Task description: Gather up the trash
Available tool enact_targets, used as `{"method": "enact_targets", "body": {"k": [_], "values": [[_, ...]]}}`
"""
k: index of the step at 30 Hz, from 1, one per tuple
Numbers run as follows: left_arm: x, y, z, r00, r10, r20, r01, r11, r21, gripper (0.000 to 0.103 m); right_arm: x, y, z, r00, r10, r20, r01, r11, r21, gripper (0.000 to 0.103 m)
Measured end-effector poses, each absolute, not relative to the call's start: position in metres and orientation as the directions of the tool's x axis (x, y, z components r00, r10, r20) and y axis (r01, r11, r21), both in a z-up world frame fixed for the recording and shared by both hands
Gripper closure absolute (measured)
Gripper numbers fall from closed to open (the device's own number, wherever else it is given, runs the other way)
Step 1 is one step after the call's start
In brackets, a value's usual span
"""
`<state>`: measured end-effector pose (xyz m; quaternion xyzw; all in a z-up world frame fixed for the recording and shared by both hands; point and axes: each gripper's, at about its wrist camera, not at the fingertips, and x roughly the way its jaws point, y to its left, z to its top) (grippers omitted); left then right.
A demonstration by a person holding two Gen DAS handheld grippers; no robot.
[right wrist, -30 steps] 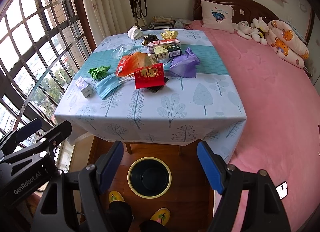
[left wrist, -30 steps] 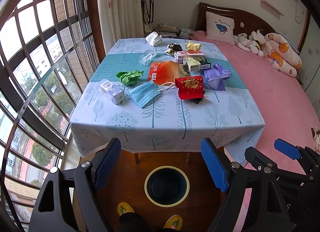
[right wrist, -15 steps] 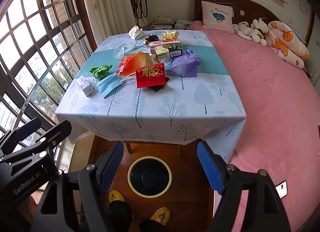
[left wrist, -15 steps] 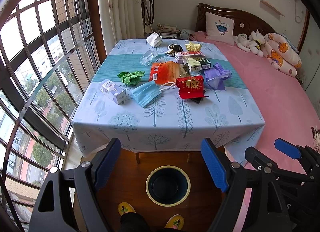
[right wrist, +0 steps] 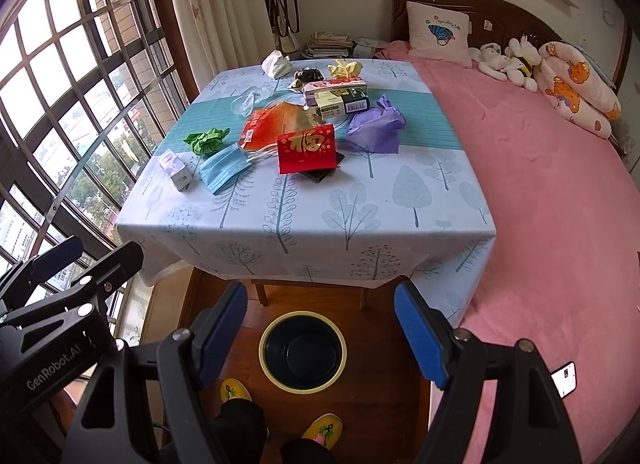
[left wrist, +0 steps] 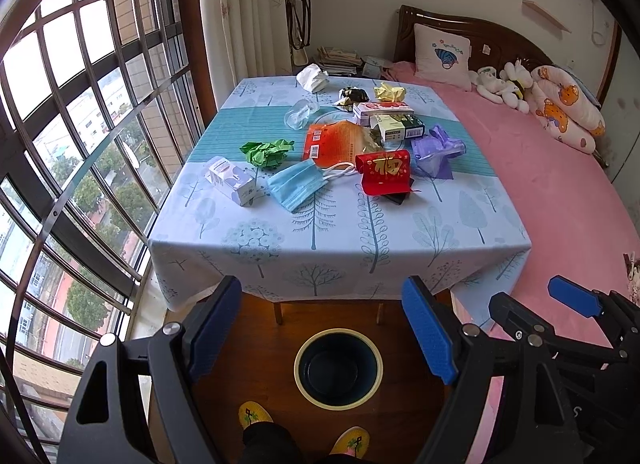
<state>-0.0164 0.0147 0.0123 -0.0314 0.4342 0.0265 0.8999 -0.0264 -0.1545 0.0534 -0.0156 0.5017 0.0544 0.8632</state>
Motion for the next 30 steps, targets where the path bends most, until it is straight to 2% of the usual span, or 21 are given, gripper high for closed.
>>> {"method": "enact_targets", "body": {"k": [19,30], "values": [[0.001,0.030,0.016,0.618,0.086,-0.781,-0.105,0.994,0.027,0.022,-0.004,-0.140,0.058,0.510,0.126,-0.851,-0.159,0.986,0.050,0.026],[0.076,0.113,0.012,0.555,0.075,-0.829,-0.179,0.983,-0.031,0.022,0.058,-0.091,0.052,0.498,0.125,-0.858,-0.135,0.989,0.065,0.026]]}}
